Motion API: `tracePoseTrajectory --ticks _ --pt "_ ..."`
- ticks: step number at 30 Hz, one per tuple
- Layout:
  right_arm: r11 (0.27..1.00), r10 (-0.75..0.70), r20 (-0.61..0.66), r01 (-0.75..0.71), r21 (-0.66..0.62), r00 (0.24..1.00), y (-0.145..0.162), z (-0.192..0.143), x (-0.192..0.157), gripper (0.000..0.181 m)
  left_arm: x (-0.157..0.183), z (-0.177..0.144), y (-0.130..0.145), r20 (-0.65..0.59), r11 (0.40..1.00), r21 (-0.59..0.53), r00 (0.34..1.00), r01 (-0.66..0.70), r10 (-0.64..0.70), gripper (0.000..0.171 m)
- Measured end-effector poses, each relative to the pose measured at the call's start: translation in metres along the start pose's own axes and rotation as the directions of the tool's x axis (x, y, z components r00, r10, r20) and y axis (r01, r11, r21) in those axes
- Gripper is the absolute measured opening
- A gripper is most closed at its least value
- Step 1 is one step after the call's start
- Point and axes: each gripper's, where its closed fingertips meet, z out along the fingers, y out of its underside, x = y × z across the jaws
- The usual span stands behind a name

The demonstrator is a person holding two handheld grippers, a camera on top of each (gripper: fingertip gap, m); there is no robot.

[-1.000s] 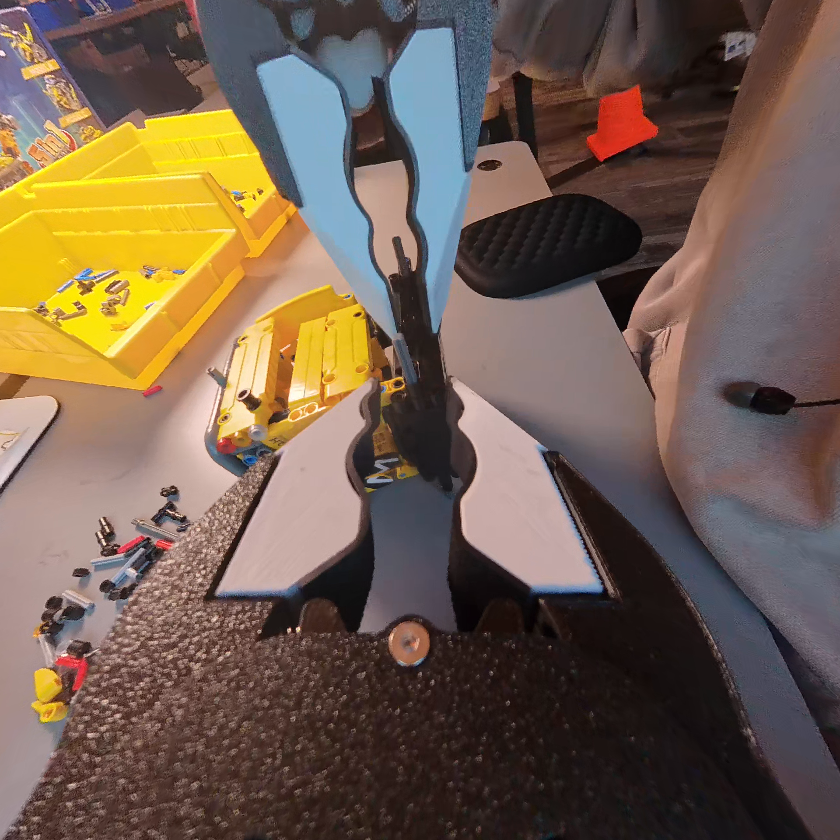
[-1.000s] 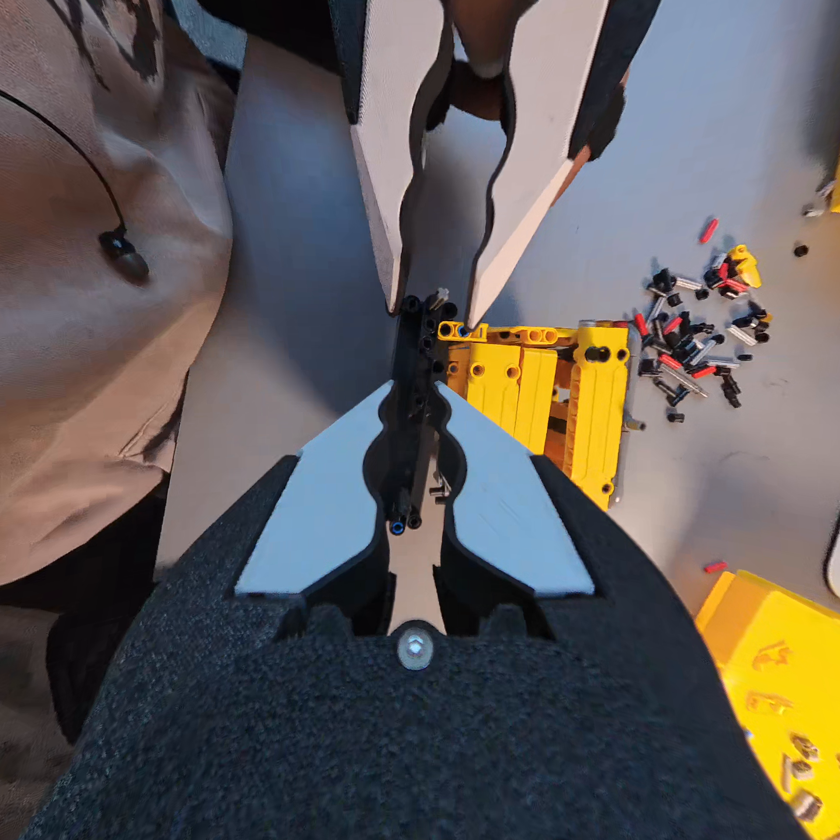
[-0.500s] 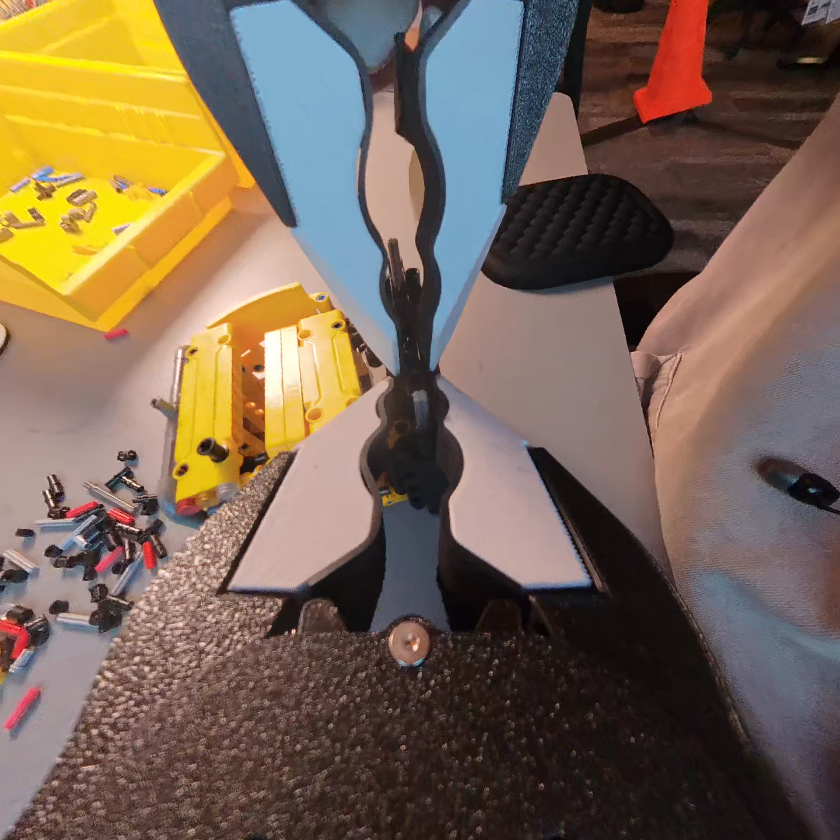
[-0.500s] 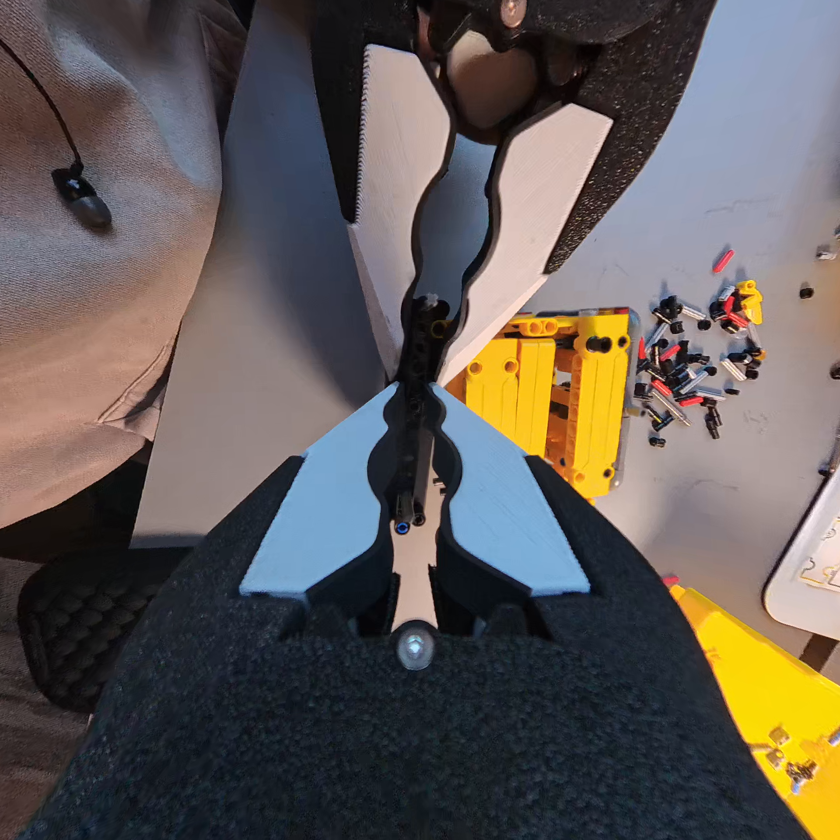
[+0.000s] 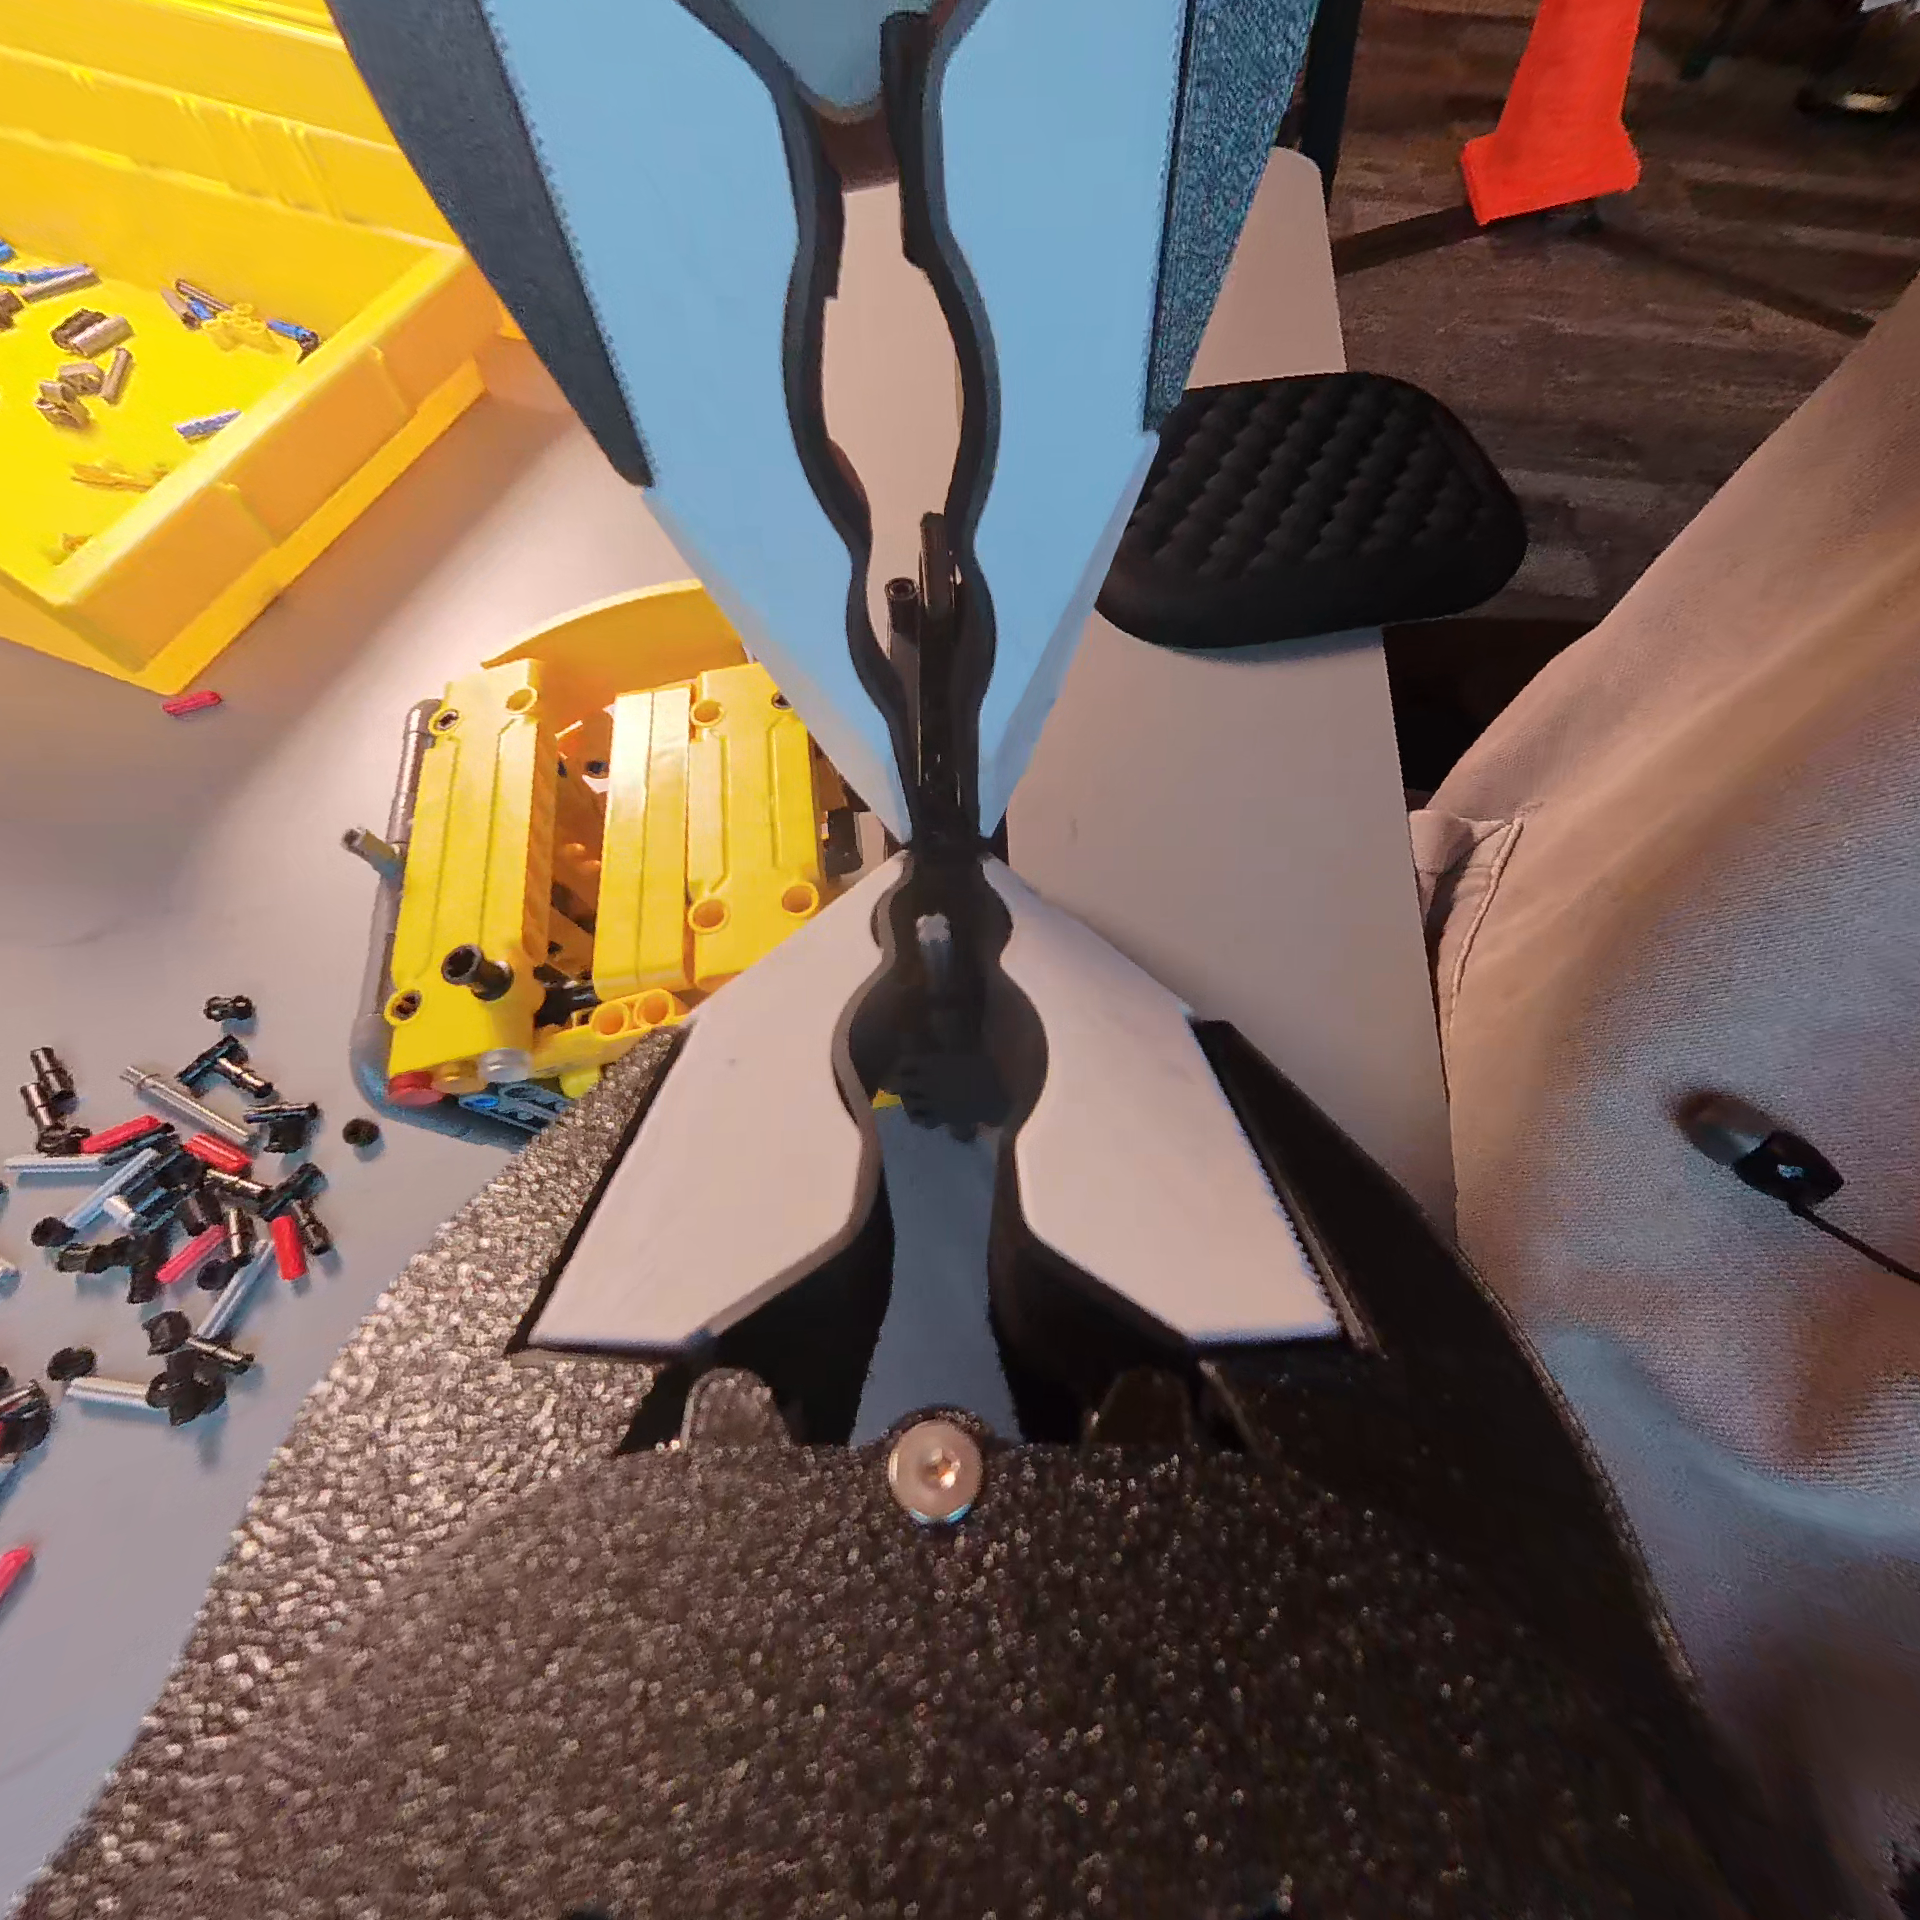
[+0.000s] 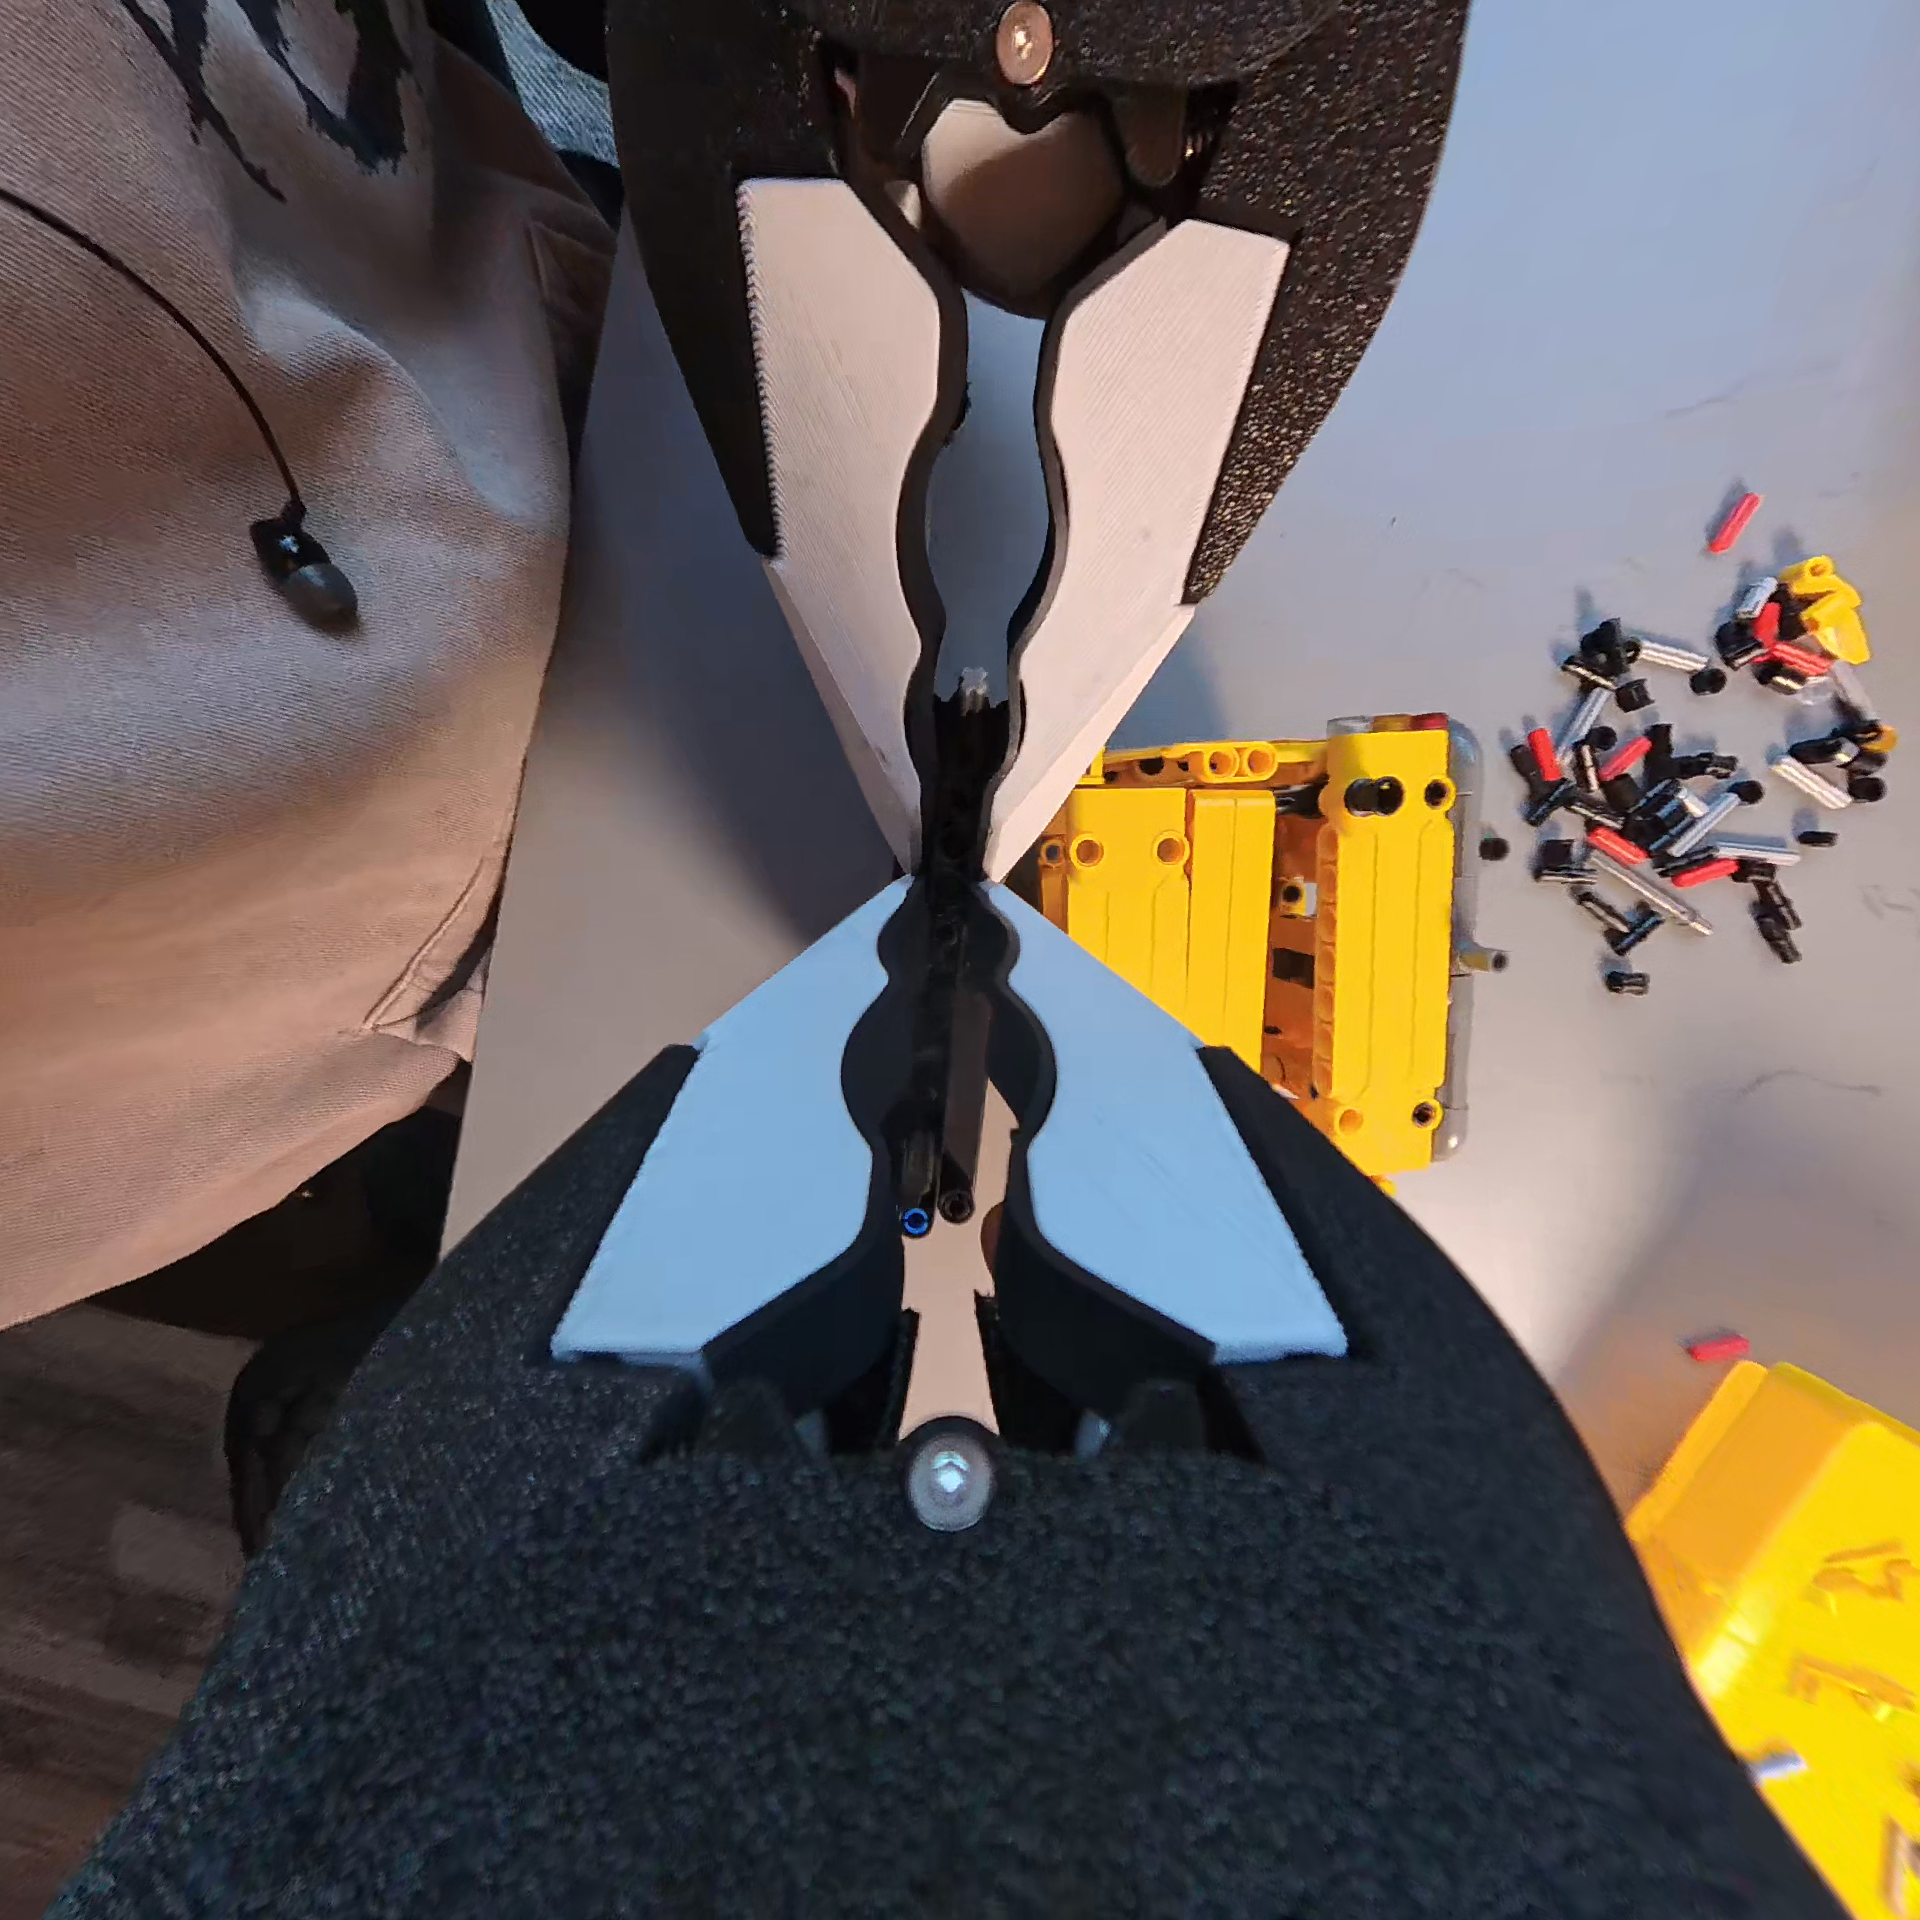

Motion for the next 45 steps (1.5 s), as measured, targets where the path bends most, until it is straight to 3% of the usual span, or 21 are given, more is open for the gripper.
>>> tracePoseTrajectory --ticks 1,10,20,33,34,35,36,37,38,40,43,45 --pt "1.000 0.013 0.004 -0.013 0.005 1.000 0.001 -0.001 0.000 0.002 0.000 0.001 -0.001 0.002 1.000 0.004 1.000 0.003 -0.003 0.009" --pt "0.996 0.055 -0.027 -0.053 0.069 0.998 0.000 -0.007 -0.001 0.001 0.002 0.002 -0.004 -0.019 1.000 0.010 1.000 0.017 -0.017 0.011" --pt "0.965 0.116 -0.017 -0.108 0.238 0.993 -0.001 -0.013 -0.006 0.002 0.006 0.006 -0.005 -0.053 1.000 -0.024 0.999 0.006 -0.008 0.010" --pt "0.813 0.234 0.008 -0.201 0.547 0.972 0.000 -0.020 -0.006 0.000 0.006 0.009 -0.008 -0.079 0.999 -0.047 0.997 0.011 -0.014 0.012" --pt "0.795 0.238 0.016 -0.204 0.571 0.971 -0.001 -0.021 -0.007 0.000 0.007 0.009 -0.008 -0.087 0.999 -0.047 0.996 0.012 -0.016 0.012" --pt "0.662 0.242 0.071 -0.218 0.717 0.968 -0.016 -0.047 -0.007 0.000 0.008 0.009 -0.007 -0.091 0.999 -0.046 0.996 0.014 -0.018 0.012" --pt "0.488 0.265 0.139 -0.257 0.834 0.954 -0.026 -0.093 0.002 0.000 0.008 0.011 -0.008 -0.080 0.999 -0.046 0.997 0.010 -0.014 0.009" --pt "0.543 0.245 -0.011 -0.127 0.830 0.969 -0.023 -0.102 0.006 0.000 0.010 0.012 -0.008 -0.075 0.998 -0.056 0.997 -0.009 0.005 0.009" --pt "0.635 0.223 -0.044 -0.111 0.765 0.974 -0.021 -0.082 -0.001 0.000 0.012 0.012 -0.008 -0.073 0.996 -0.079 0.997 -0.036 0.030 0.009" --pt "0.694 0.246 -0.067 -0.127 0.709 0.967 -0.013 -0.068 -0.002 0.000 0.015 0.012 -0.006 -0.100 0.993 -0.109 0.994 -0.044 0.033 0.007" --pt "0.757 0.200 -0.162 -0.047 0.651 0.966 -0.010 -0.080 -0.008 0.002 0.016 0.012 -0.007 -0.103 0.991 -0.126 0.994 -0.045 0.032 0.007" --pt "0.840 0.161 -0.209 -0.023 0.541 0.965 -0.003 -0.067 -0.012 0.017 0.017 0.013 -0.007 -0.100 0.990 -0.132 0.994 -0.050 0.037 0.008"
